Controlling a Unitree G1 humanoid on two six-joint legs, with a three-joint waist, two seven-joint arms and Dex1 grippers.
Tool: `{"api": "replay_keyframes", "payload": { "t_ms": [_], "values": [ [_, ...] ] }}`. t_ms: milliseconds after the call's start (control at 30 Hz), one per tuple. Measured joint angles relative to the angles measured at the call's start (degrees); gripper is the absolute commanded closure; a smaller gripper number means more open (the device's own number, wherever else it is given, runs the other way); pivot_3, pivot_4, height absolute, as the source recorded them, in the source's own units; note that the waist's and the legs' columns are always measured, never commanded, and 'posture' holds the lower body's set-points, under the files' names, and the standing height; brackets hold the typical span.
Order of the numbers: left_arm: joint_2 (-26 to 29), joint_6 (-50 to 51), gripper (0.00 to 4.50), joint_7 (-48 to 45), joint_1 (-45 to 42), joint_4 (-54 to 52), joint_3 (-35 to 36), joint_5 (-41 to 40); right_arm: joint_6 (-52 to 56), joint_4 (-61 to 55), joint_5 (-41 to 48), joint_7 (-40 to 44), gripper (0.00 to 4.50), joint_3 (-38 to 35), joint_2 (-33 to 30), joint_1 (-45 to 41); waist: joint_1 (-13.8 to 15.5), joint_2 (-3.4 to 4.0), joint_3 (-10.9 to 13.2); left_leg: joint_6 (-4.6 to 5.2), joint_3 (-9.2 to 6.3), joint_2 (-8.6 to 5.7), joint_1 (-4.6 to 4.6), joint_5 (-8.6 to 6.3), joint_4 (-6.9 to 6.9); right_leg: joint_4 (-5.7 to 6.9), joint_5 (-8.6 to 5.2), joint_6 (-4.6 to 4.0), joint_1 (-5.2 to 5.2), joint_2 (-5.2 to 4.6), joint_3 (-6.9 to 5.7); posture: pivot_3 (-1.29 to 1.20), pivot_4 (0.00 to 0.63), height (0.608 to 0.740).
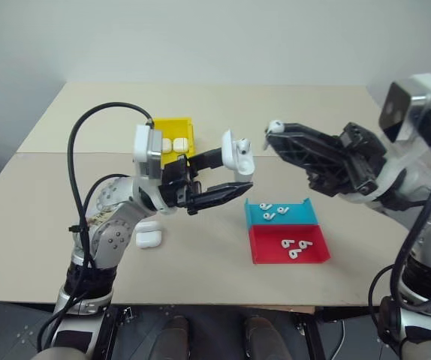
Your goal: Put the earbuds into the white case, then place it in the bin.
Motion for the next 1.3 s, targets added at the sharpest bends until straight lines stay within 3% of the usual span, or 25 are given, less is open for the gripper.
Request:
{"api": "replay_keyframes", "payload": {
  "t_ms": [433,700,1000,1133,1300],
  "values": [
    [0.2,0.3,1.77,-0.3,1.8,0.4,0.2,1.1,-0.4,-2.7,-3.4,-0.5,3.92,5.8,-4.5,0.7,0.0,0.00,0.0,0.00,0.00,0.01,-0.01,0.00,0.00,-0.03,-0.01,0.01,-0.01,0.01,0.00,0.00,0.150,0.740],
    [0.1,0.9,1.77,0.9,2.3,0.4,0.5,2.2,-2.1,-3.4,-7.9,1.9,1.23,7.9,-6.7,0.7,0.0,0.00,0.0,0.01,-0.01,0.01,-0.03,-0.01,0.00,-0.06,-0.01,0.01,-0.02,0.01,0.00,0.00,0.150,0.740],
    [-1.0,0.7,1.77,0.9,2.3,0.0,0.5,2.3,-2.2,-3.2,-6.3,5.2,1.23,5.4,-11.4,2.9,0.1,-0.01,0.0,0.03,0.00,0.01,-0.07,-0.02,0.00,-0.11,-0.01,0.02,-0.01,0.00,-0.01,0.00,0.150,0.740],
    [-1.3,0.6,1.77,1.0,2.2,0.0,0.5,2.9,-2.2,-3.0,-3.9,8.2,2.11,3.5,-13.5,3.7,0.1,-0.01,0.0,0.03,0.01,0.01,-0.04,-0.02,0.00,-0.08,-0.01,0.02,-0.01,0.01,0.00,0.00,0.150,0.740],
    [-2.1,-0.5,1.77,3.6,1.0,2.9,-2.1,9.2,-2.1,-1.5,-5.6,7.7,3.84,4.2,-15.6,0.2,0.1,-0.01,0.0,0.03,0.10,-0.02,-0.01,-0.01,0.01,-0.07,-0.01,0.02,0.01,0.01,0.02,0.00,0.150,0.740]
  ]
}}
